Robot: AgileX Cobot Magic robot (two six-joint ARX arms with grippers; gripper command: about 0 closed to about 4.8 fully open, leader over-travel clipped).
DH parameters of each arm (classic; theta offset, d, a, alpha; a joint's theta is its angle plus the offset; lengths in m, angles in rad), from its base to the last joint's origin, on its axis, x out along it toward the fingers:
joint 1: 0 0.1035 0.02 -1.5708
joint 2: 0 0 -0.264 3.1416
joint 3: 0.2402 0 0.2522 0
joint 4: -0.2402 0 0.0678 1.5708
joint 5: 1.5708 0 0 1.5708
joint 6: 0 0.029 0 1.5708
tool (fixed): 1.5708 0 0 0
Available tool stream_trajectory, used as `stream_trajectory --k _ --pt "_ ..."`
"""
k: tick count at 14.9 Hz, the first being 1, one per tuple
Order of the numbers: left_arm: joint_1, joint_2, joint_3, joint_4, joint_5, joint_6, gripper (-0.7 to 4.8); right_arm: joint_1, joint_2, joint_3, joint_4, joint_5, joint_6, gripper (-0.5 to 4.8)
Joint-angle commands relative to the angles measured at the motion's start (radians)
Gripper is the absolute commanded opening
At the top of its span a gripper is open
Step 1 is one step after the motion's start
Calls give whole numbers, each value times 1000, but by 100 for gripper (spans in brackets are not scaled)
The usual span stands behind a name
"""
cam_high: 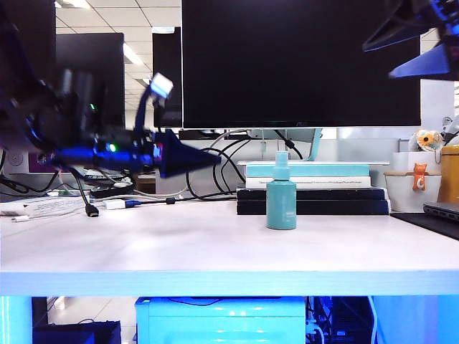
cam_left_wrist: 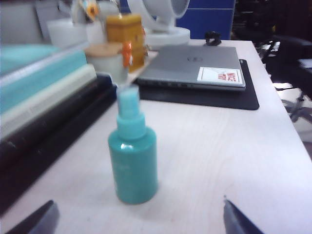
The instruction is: Pick up the sprayer with the left hand and remove the lid with the right hand then place it on the table.
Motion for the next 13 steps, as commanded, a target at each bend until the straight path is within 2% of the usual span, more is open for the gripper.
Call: stream_trajectory --k 1,3,5,6,7,13 --pt "-32 98 100 7 15 -17 479 -2 80 37 19 -40 -43 405" --pt "-74 152 168 -3 4 -21 479 -8 128 37 10 -26 -88 404" --pt "-113 204 249 -61 -63 -19 479 -8 160 37 -1 -17 -87 404" --pt "-138 270 352 -128 -81 -21 479 -8 164 37 -12 -18 -88 404" --pt "-149 320 475 -335 -114 -20 479 -8 163 37 -12 -26 -88 404" --pt "-175 318 502 -386 -125 -60 479 -8 163 37 -10 -32 -103 399"
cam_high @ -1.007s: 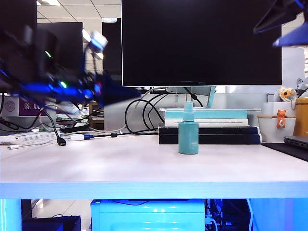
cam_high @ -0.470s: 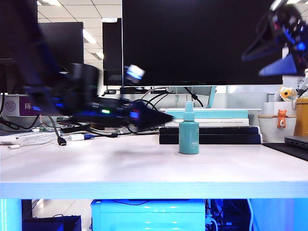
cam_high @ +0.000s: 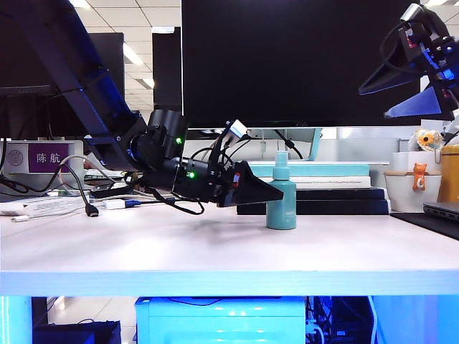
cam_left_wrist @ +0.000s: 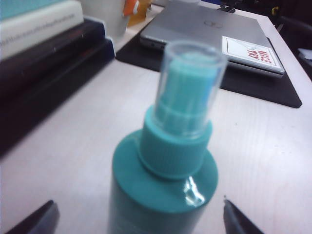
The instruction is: Pick up the sprayer with the left hand and remove the lid with the right hand then place it on the table.
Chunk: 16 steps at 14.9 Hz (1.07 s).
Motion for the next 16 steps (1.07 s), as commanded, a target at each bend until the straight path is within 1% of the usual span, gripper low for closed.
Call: stream_trajectory --k 1,2,3,5,6,7,8,9,10,11,12,13,14,16 --pt "-43 -4 4 -2 -4 2 479 -1 -5 3 11 -5 -18 399" --pt "-57 -4 4 17 -19 3 479 -1 -5 3 11 -5 -18 399" --pt "-66 -3 4 -3 -91 1 479 -1 -5 3 11 -5 -18 399" --pt "-65 -3 4 -19 -99 0 479 0 -5 3 10 -6 -18 399" --pt "-65 -3 4 -30 -106 0 397 0 -5 3 10 -6 -18 399" --pt "-66 -3 4 -37 -105 0 374 0 -5 3 10 -5 -18 385" --pt "-66 -3 4 -40 -105 0 315 0 -5 3 10 -6 -18 366" --pt "-66 -3 4 -44 -92 -11 202 0 -5 3 11 -6 -18 359" --pt "-66 -5 5 -44 -37 -47 189 1 -5 3 11 -11 -18 359" --pt "-66 -10 9 -48 -13 -74 188 1 -5 3 11 -14 -14 360" --pt "-66 -32 9 -71 -11 -90 187 5 -5 3 14 -21 11 360" --pt "-68 -60 9 -108 16 -91 187 6 -5 3 27 -49 35 360" --pt "-71 -103 9 -174 67 -90 189 6 -5 4 64 -89 91 360" --pt "-74 -134 9 -222 110 -105 193 6 -5 3 77 -124 116 360"
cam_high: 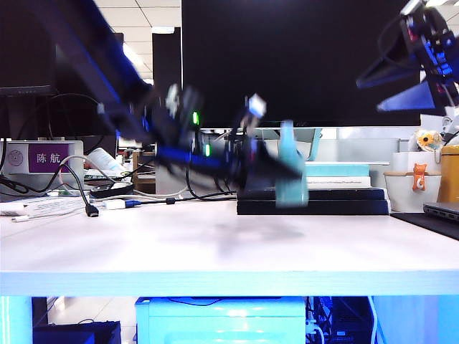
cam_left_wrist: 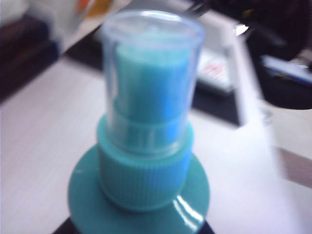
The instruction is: Pick up the sprayer with the left hand and remove the lid with the right hand then place it on the table.
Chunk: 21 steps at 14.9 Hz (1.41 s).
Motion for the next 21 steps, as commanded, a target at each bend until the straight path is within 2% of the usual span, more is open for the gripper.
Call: stream_trajectory --k 1,4,6,11,12,13,15,18,19,21 --pt "-11 -50 6 -67 105 -31 193 3 -5 3 40 -72 49 360" --pt "-21 -57 13 -62 188 -122 194 4 -5 3 39 -155 50 360" --pt "-45 -57 14 -53 266 -190 216 22 -5 3 39 -206 53 360" --pt "-130 -58 14 -21 345 -267 216 85 -3 2 33 -216 52 359" --pt "-130 -59 14 17 362 -306 216 85 -3 2 14 -216 52 359" --pt "-130 -61 14 124 387 -405 215 85 -3 2 -37 -216 20 358" --pt "-129 -61 14 272 394 -519 215 93 -3 1 -63 -216 -3 358" --pt "-138 -60 13 252 397 -534 215 97 -3 2 -45 -213 -4 354" --pt "-143 -60 13 251 400 -534 215 97 -3 2 -40 -212 -4 322" --pt "-143 -58 13 232 401 -529 215 97 -3 2 -39 -214 -4 322"
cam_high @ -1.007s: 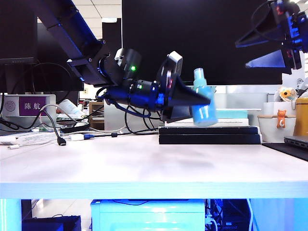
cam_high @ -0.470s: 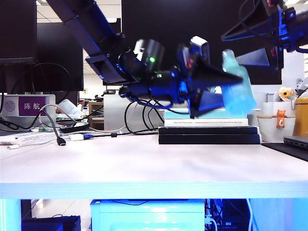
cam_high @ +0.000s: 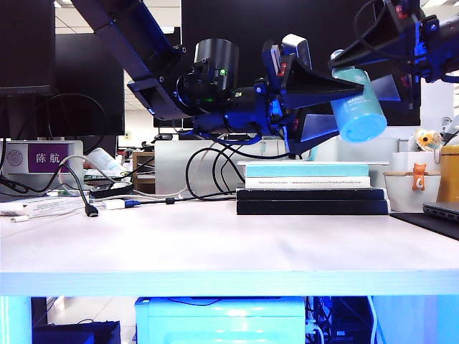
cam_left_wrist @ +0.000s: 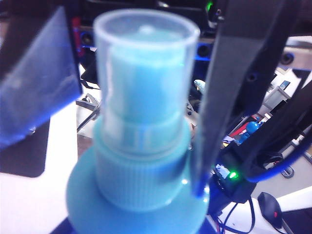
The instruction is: Pick up the sprayer with the left hand and remove the lid with the right hand then place it on the table.
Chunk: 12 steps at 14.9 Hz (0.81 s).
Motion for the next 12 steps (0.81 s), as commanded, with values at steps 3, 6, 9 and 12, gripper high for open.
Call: stream_trajectory --k 3,6,9,12 --pt "-4 -5 4 -109 12 80 215 1 -3 3 22 -9 -2 295" --pt "-15 -5 4 -113 16 80 215 1 -3 3 28 -8 -2 184" --pt "-33 -5 4 -119 -30 99 215 6 -3 3 63 -6 -2 -6" --pt "-31 -5 4 -166 -185 126 214 6 -3 3 106 39 21 -6"
